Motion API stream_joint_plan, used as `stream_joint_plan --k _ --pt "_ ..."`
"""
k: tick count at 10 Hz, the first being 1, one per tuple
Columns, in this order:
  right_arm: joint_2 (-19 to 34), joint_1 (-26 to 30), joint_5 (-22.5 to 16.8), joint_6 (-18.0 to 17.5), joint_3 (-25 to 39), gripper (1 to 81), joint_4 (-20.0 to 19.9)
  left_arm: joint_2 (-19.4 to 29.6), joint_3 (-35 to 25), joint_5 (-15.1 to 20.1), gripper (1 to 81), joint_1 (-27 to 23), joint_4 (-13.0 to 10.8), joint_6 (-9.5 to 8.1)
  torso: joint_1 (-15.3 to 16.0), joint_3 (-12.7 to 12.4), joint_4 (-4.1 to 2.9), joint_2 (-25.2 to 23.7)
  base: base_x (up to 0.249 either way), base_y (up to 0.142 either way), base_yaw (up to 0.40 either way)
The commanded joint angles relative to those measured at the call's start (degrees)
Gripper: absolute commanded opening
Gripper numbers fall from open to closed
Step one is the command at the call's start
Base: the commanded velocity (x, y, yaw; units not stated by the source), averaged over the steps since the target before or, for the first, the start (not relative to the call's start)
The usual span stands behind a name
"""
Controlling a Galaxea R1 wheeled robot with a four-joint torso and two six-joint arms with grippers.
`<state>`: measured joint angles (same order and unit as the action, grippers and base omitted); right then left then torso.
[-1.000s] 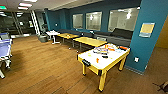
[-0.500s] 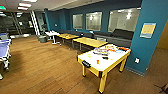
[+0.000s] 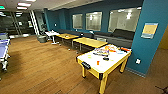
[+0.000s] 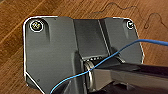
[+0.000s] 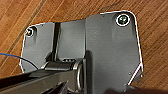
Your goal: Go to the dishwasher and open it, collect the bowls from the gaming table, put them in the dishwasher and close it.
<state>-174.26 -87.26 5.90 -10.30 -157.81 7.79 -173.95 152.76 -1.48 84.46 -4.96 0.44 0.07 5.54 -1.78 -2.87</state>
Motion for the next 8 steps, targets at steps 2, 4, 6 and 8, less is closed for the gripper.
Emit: stream_joint_plan --k 2,4,6,8 --pt "0.0 2.9 -2.8 0.2 0.3 81.1 0.5 0.1 -0.4 3.0 81.1 -2.9 -0.6 0.53 0.0 0.0 0.0 0.0 0.107 0.0 0.0" --pt "0.0 2.9 -2.8 0.2 0.3 81.1 0.4 0.1 -0.4 3.0 81.1 -2.9 -0.6 0.53 0.0 0.0 0.0 0.0 0.114 0.0 0.0" --pt "0.0 2.9 -2.8 0.2 0.3 81.1 0.4 0.1 -0.4 3.0 81.1 -2.9 -0.6 0.53 0.0 0.0 0.0 0.0 0.114 0.0 0.0" --pt "0.0 2.9 -2.8 0.2 0.3 81.1 0.5 0.2 -0.4 3.0 81.1 -2.9 -0.6 0.53 0.0 0.0 0.0 0.0 0.114 0.0 0.0"
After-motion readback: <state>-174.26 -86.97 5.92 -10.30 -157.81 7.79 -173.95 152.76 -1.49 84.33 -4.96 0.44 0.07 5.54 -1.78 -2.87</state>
